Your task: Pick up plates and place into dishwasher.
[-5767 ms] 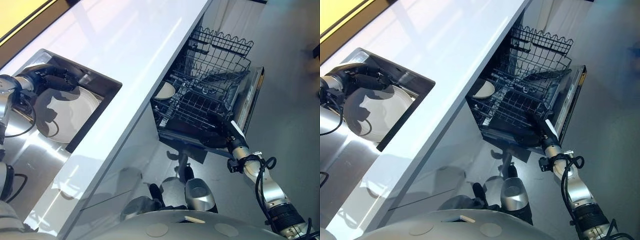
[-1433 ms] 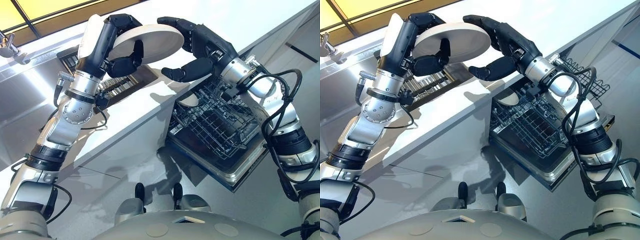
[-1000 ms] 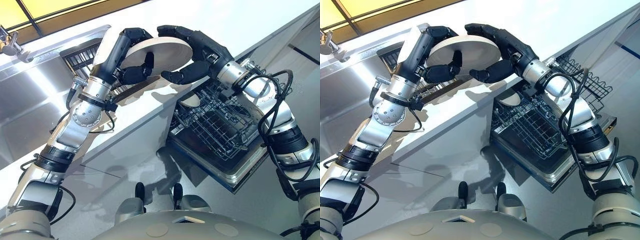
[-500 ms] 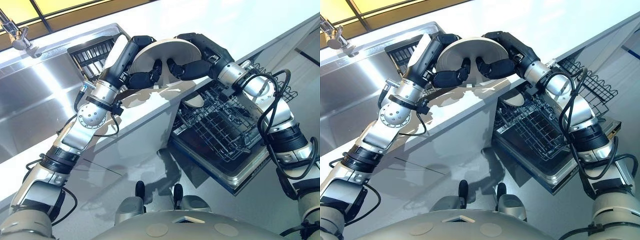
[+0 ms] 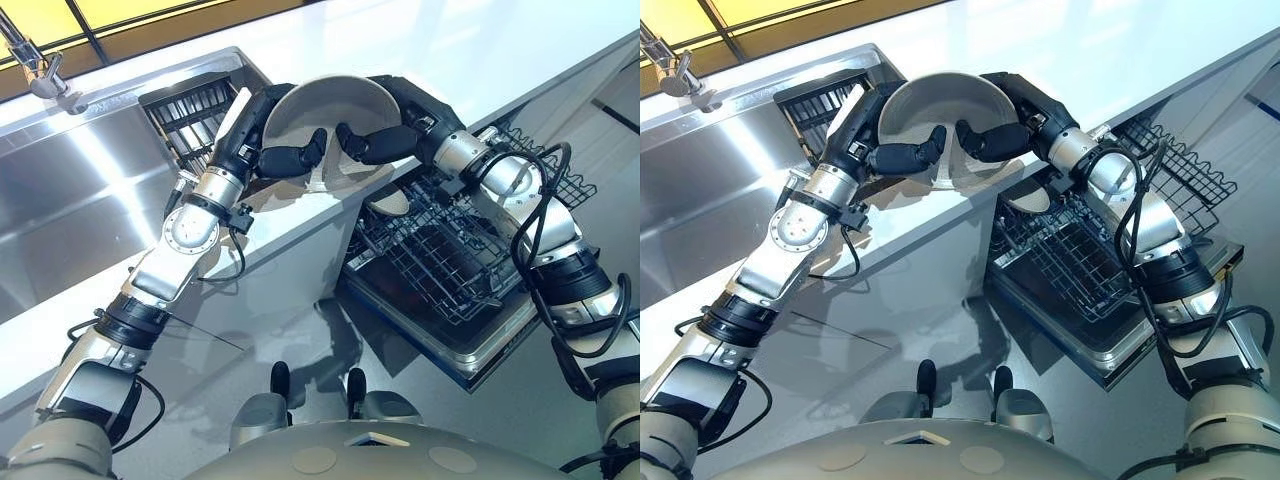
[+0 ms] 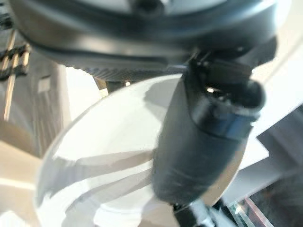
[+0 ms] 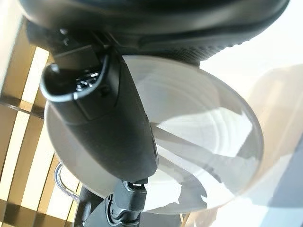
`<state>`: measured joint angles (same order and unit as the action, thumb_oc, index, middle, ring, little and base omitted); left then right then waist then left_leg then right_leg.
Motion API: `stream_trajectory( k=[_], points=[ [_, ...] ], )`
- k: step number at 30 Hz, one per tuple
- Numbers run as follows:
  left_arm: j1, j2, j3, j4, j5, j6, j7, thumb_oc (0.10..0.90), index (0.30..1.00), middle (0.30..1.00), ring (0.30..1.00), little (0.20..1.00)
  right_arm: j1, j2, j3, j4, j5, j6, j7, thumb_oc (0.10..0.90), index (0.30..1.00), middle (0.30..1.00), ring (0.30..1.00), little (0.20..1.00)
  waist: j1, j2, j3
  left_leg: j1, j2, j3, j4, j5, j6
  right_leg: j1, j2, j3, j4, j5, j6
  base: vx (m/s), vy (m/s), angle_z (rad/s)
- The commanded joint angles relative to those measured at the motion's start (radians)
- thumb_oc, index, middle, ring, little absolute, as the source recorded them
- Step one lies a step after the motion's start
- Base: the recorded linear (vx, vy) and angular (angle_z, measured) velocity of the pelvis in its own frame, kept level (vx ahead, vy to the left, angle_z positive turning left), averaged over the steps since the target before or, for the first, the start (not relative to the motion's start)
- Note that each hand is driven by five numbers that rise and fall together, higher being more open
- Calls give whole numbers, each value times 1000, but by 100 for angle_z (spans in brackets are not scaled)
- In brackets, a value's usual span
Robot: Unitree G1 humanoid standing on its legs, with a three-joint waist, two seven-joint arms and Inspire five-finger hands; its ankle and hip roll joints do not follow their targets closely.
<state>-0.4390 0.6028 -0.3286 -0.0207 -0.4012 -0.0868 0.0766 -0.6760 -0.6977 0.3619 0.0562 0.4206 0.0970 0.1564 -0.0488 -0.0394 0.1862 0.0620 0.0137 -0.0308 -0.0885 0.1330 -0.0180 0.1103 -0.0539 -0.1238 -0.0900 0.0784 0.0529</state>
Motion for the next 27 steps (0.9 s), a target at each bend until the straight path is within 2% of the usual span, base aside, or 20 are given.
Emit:
stream_trajectory(
  k=[1, 5, 7, 12, 15, 20, 27],
  points=[
    [-9, -13, 108, -18, -95, -70, -8, 800, 900, 900, 900, 900, -100, -54, -208, 64, -81, -204, -298, 100, 300, 300, 300, 200, 18, 15, -131, 38, -14, 80, 23, -120, -3, -37, 63, -31, 167, -142, 31, 3, -41, 0],
    [18, 25, 154, -49, -102, -47, 2, 800, 900, 900, 900, 900, -51, -156, -313, 134, -155, -242, -462, 100, 300, 300, 300, 200, 16, 20, -130, 42, -12, 76, 21, -121, -4, -34, 67, -31, 175, -153, 28, 14, -43, 2],
    [34, 48, 180, -46, -115, -45, -3, 800, 900, 900, 900, 900, -24, -205, -355, 180, -149, -265, -494, 100, 300, 300, 300, 200, 18, 23, -128, 44, -11, 74, 21, -122, -6, -32, 68, -32, 178, -157, 26, 19, -44, 0],
    [90, 86, 241, -13, -130, -67, -2, 800, 900, 900, 900, 900, 52, -323, -434, 309, -197, -269, -591, 100, 300, 300, 300, 200, 23, 26, -126, 45, -7, 64, 24, -123, -9, -26, 72, -35, 186, -171, 19, 25, -55, 0],
    [124, 97, 280, 3, -125, -77, 7, 800, 900, 900, 900, 900, 114, -364, -483, 359, -221, -248, -643, 100, 300, 300, 300, 200, 22, 29, -125, 44, -3, 60, 24, -123, -11, -27, 74, -35, 190, -178, 16, 29, -58, 1],
    [180, 110, 356, 26, -134, -103, 23, 800, 900, 900, 900, 900, 259, -372, -585, 419, -289, -188, -702, 100, 300, 300, 300, 200, 17, 37, -120, 42, 2, 54, 25, -121, -15, -29, 76, -33, 197, -186, 9, 51, -49, 3],
    [218, 100, 425, 41, -146, -134, 44, 800, 900, 900, 900, 900, 388, -311, -647, 519, -308, -126, -677, 100, 300, 300, 300, 200, 20, 49, -100, 36, 11, 39, 31, -116, -24, -33, 77, -30, 219, -203, -1, 83, -35, 9]
  ],
)
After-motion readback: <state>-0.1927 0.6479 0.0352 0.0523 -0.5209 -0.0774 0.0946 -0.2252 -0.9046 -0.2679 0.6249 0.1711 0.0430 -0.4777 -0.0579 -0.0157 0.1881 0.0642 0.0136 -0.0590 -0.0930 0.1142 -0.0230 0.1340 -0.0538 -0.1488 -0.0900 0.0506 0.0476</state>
